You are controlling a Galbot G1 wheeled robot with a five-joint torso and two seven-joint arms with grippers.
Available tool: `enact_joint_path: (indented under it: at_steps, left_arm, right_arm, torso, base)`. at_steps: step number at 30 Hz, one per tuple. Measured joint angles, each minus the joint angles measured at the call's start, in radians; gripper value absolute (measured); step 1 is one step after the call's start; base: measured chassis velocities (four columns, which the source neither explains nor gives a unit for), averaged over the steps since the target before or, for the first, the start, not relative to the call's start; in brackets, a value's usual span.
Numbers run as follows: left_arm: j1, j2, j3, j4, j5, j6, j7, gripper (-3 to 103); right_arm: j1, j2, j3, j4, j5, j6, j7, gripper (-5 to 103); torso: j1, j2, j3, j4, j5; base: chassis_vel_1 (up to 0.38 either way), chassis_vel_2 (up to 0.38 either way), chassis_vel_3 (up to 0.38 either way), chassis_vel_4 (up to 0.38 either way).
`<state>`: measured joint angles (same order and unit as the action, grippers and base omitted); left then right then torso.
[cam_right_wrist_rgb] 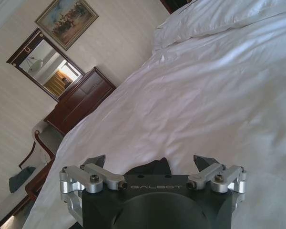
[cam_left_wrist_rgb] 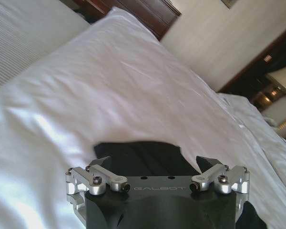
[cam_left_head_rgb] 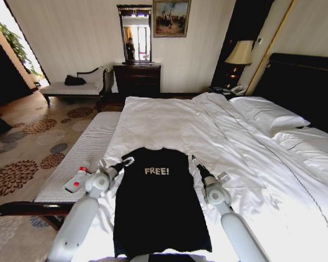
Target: Fold the clothes on the bed.
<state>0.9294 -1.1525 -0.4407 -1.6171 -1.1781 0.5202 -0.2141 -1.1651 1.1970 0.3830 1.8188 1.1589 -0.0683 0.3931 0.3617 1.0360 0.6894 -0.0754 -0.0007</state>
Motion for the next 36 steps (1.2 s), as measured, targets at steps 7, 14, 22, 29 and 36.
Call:
enact_joint_path:
  at_steps: [7,14,22,29,36]
  left_arm:
    - [-0.057,-0.041,-0.025,0.141,0.028,-0.020,0.042,100]
    - [-0.115,-0.107,-0.009,0.304,0.038,-0.069,0.076,100]
    - [-0.150,-0.147,-0.008,0.375,0.038,-0.098,0.111,100]
    - [-0.191,-0.186,-0.005,0.440,0.054,-0.122,0.122,99]
    - [-0.190,-0.175,-0.013,0.442,0.057,-0.132,0.125,72]
  right_arm:
    - [0.000,-0.002,-0.002,-0.006,0.000,0.000,0.000,100]
    - [0.004,-0.002,-0.006,-0.006,0.000,-0.002,0.000,100]
    - [0.001,-0.003,-0.005,-0.010,-0.001,-0.002,0.001,100]
    - [0.005,-0.003,-0.008,-0.011,-0.002,-0.003,0.003,100]
    - [0.003,-0.009,-0.006,-0.015,-0.002,-0.004,0.004,100]
  torso:
    - [0.000,0.000,0.000,-0.0002,0.0002]
    - [0.000,0.000,0.000,-0.0003,0.0002]
    - [0.000,0.000,0.000,0.0001,0.0003]
    - [0.000,0.000,0.000,-0.0001,0.0004]
    - [0.000,0.000,0.000,-0.0004,-0.0001]
  base:
    - [0.000,0.000,0.000,0.000]
    - [0.000,0.000,0.000,0.000]
    - [0.000,0.000,0.000,0.000]
    - [0.000,0.000,0.000,0.000]
    - [0.000,0.000,0.000,0.000]
